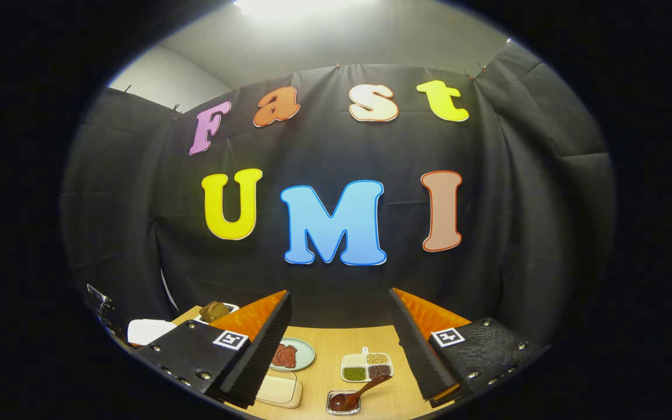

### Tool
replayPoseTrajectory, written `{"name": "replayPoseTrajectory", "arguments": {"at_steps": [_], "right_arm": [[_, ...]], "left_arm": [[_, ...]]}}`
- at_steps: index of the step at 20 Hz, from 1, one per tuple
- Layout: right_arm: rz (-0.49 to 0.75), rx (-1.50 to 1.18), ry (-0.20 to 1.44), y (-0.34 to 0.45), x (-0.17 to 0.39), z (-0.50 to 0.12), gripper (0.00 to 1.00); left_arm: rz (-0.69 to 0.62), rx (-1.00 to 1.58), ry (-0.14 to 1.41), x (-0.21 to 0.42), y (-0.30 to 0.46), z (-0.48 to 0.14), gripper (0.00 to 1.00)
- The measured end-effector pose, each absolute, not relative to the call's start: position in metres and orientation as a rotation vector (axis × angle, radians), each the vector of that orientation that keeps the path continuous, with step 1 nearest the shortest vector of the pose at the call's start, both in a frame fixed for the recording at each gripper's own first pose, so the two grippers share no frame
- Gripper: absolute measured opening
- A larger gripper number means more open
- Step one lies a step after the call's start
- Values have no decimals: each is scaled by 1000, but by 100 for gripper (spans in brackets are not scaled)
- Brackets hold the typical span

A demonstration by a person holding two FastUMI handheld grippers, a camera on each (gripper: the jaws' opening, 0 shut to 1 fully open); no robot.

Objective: Close the left gripper, press the button to open the rice cooker; take a wooden spoon from the chopstick holder with the right hand, scoop a spoonful of rice and pour it into the rice cooker, then put the wooden spoon back into the chopstick holder.

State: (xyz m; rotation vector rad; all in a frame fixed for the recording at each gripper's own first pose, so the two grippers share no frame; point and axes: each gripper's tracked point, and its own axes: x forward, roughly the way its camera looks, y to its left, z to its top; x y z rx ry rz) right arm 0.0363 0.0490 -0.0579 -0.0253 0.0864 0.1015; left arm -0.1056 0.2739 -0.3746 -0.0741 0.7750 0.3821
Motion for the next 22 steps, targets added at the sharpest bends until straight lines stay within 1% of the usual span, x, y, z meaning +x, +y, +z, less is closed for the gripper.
{"name": "replayPoseTrajectory", "arguments": {"at_steps": [2, 4, 5, 6, 8, 10, 13, 14, 15, 16, 18, 19, 20, 21, 22], "right_arm": [[109, -13, 85, 49, 33, -56, 98], [114, -5, 79, 47, 29, -54, 98], [113, 1, 76, 45, 29, -54, 98], [113, 11, 74, 44, 28, -53, 98], [113, 22, 76, 42, 26, -53, 98], [100, 14, 64, 33, 25, -49, 99], [86, 15, 63, 24, 24, -48, 98], [81, 12, 63, 20, 24, -49, 98], [77, 9, 67, 18, 25, -51, 98], [75, 8, 73, 17, 27, -53, 98], [71, 11, 78, 14, 28, -56, 98], [71, 14, 74, 13, 28, -56, 98], [71, 13, 73, 11, 29, -56, 98], [71, 8, 75, 10, 30, -59, 98], [68, 3, 80, 9, 31, -61, 98]], "left_arm": [[354, -160, 814, -105, 274, -374, 7], [317, -193, 836, -105, 275, -375, 7], [299, -182, 849, -104, 274, -377, 13], [290, -156, 840, -102, 275, -374, 7], [288, -92, 818, -99, 277, -364, 7], [317, -49, 722, -90, 283, -333, 7], [376, -40, 504, -68, 292, -255, 8], [382, -43, 445, -61, 293, -232, 12], [399, -28, 403, -61, 294, -212, 25], [410, -1, 375, -59, 294, -202, 34], [400, 42, 328, -52, 282, -184, 47], [387, 56, 295, -49, 272, -173, 65], [382, 74, 261, -48, 265, -162, 80], [370, 91, 233, -46, 255, -151, 100], [352, 99, 220, -43, 244, -145, 100]]}}
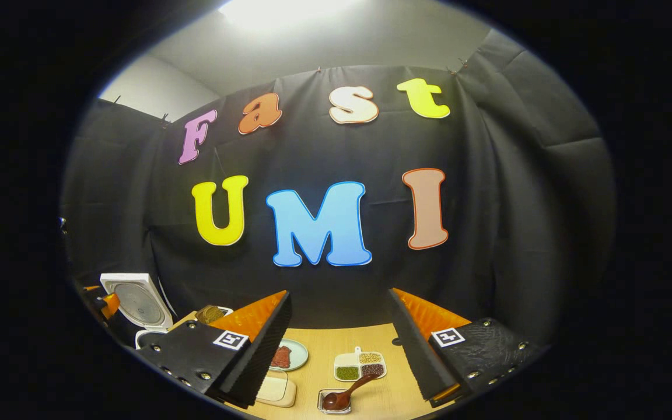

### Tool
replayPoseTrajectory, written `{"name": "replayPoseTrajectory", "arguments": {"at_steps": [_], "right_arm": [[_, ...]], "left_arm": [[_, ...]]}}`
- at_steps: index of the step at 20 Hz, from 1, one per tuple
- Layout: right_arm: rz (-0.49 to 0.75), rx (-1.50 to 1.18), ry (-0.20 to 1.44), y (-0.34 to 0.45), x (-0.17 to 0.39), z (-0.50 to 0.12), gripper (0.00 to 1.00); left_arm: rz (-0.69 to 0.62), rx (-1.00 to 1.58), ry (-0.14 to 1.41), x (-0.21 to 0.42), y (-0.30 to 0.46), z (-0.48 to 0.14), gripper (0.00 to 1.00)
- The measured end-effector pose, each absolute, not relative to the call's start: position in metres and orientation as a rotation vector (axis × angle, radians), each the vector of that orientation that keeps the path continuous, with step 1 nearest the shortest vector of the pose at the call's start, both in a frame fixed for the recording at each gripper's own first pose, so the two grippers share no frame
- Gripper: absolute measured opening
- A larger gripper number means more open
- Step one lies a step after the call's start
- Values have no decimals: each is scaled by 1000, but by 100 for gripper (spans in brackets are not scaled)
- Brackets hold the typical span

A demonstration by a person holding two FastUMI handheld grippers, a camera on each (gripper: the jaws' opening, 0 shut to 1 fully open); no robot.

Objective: Close the left gripper, press the button to open the rice cooker; take a wooden spoon from the chopstick holder with the right hand, scoop a spoonful of rice and pour it into the rice cooker, then put the wooden spoon back into the chopstick holder.

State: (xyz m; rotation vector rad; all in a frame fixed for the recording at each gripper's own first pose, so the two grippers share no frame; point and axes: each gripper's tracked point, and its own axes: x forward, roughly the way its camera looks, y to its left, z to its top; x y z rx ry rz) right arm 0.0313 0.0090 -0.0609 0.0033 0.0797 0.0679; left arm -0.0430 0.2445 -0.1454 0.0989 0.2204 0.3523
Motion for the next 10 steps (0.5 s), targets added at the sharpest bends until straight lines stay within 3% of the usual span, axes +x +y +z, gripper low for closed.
{"name": "replayPoseTrajectory", "arguments": {"at_steps": [10], "right_arm": [[14, 16, 124, -4, 22, -88, 98]], "left_arm": [[165, 8, 102, -23, 155, -100, 98]]}}
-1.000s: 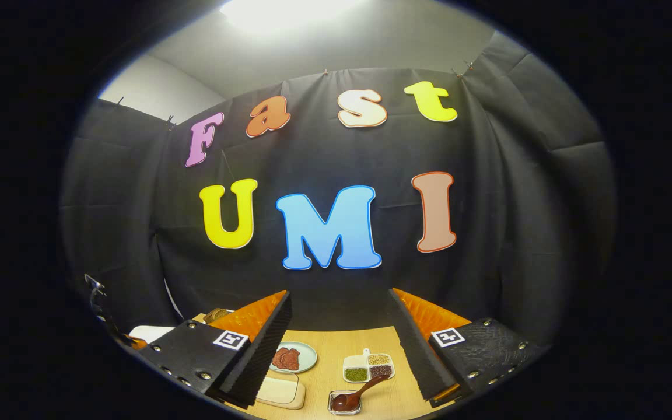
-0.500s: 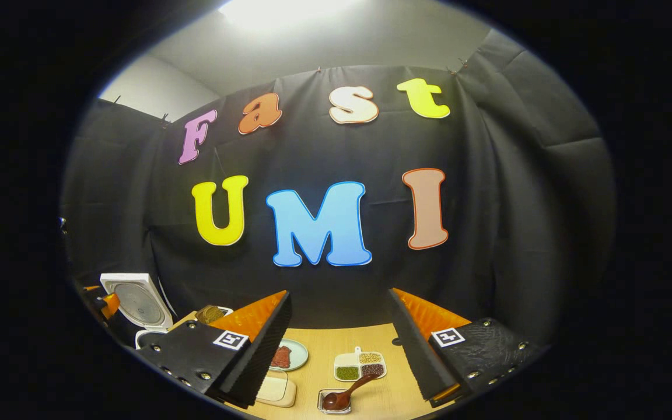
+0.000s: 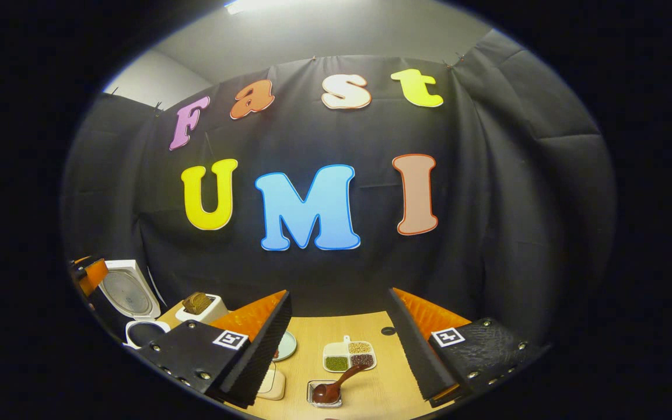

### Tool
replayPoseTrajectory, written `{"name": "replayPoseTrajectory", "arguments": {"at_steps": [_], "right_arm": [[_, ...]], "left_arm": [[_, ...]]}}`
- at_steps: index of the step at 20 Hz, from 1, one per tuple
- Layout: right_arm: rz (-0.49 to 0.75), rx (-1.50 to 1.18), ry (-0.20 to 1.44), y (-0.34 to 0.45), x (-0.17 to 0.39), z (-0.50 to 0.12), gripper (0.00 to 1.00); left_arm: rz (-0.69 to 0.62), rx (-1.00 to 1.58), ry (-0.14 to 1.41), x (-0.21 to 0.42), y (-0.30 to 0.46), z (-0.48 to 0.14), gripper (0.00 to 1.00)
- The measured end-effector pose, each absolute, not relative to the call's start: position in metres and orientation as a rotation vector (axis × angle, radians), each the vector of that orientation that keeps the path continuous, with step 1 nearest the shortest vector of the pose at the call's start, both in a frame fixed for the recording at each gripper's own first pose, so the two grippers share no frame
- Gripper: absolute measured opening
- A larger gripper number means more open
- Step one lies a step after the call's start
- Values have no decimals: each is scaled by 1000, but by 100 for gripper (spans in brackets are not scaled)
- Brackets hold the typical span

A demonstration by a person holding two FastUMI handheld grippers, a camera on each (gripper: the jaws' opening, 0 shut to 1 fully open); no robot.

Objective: Close the left gripper, press the button to open the rice cooker; take a wooden spoon from the chopstick holder with the right hand, scoop a spoonful of rice and pour it into the rice cooker, then put the wooden spoon back into the chopstick holder.

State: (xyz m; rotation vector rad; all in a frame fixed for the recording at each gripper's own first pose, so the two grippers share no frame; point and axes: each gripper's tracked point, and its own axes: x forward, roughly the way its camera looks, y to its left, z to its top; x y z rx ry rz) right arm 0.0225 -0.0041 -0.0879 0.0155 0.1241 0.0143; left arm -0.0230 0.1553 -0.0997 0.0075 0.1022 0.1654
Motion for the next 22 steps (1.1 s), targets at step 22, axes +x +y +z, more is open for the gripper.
{"name": "replayPoseTrajectory", "arguments": {"at_steps": [22], "right_arm": [[-45, 136, 371, -48, 84, -321, 99]], "left_arm": [[115, 124, 85, 4, 84, -132, 92]]}}
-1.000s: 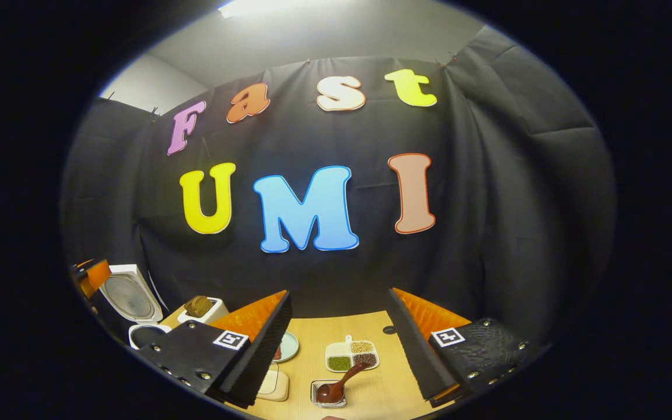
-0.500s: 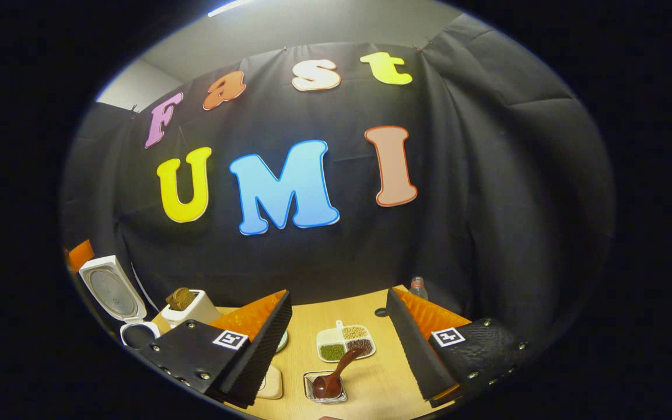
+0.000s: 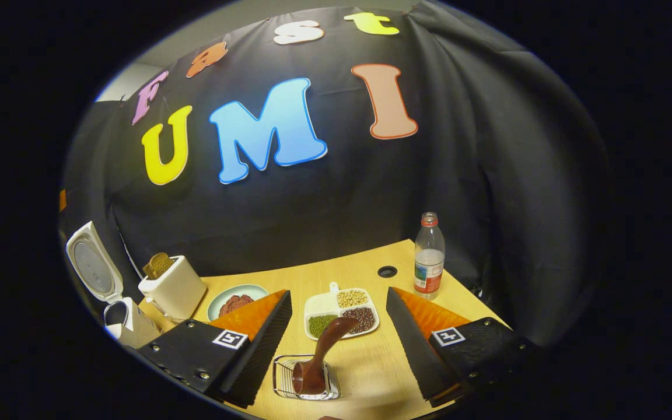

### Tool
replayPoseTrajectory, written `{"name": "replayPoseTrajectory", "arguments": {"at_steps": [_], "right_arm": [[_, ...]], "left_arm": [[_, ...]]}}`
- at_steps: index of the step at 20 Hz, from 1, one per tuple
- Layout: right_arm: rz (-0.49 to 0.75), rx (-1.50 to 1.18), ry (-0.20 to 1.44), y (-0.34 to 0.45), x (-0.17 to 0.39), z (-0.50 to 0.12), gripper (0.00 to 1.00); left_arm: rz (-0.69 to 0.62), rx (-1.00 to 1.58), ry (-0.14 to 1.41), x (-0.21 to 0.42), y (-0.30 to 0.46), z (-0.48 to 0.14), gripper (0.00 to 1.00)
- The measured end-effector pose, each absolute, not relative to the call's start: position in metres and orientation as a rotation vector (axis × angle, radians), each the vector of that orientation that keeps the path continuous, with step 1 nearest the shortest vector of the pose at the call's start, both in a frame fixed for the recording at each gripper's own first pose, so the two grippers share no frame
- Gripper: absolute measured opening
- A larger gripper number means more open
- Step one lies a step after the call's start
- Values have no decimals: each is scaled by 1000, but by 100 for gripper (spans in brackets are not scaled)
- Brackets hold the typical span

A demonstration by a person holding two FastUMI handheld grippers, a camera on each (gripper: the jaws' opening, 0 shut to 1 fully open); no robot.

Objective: Close the left gripper, press the button to open the rice cooker; take a wooden spoon from the chopstick holder with the right hand, scoop a spoonful of rice and pour it into the rice cooker, then put the wooden spoon back into the chopstick holder.

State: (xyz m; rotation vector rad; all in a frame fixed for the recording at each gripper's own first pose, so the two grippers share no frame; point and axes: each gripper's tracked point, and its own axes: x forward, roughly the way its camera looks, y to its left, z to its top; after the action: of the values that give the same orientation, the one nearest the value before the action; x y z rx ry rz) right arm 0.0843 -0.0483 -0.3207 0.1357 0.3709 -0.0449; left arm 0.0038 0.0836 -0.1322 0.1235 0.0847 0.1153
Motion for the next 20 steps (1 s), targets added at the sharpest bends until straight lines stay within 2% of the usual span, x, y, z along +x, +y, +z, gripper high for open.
{"name": "replayPoseTrajectory", "arguments": {"at_steps": [4, 5, 6, 8, 10, 14, 15, 16, 19, 20], "right_arm": [[-32, 113, 415, -47, 98, -363, 99], [-27, 100, 421, -45, 102, -373, 99], [-21, 91, 430, -43, 106, -381, 99], [-10, 119, 460, -40, 112, -391, 99], [-13, 141, 455, -41, 118, -395, 93], [17, 206, 450, -31, 122, -395, 64], [27, 207, 451, -27, 121, -397, 43], [38, 204, 454, -24, 121, -397, 42], [53, 275, 464, -13, 118, -392, 26], [65, 285, 470, -7, 114, -391, 25]], "left_arm": [[100, 90, 113, 14, 67, -169, 90], [86, 71, 137, 15, 61, -183, 100], [79, 59, 149, 15, 56, -193, 96], [74, 59, 177, 14, 54, -212, 96], [73, 59, 222, 8, 56, -228, 96], [112, 65, 244, -1, 79, -230, 96], [126, 65, 244, -3, 85, -231, 96], [137, 64, 245, -3, 90, -231, 96], [158, 61, 244, -4, 96, -228, 98], [163, 66, 235, -6, 97, -223, 100]]}}
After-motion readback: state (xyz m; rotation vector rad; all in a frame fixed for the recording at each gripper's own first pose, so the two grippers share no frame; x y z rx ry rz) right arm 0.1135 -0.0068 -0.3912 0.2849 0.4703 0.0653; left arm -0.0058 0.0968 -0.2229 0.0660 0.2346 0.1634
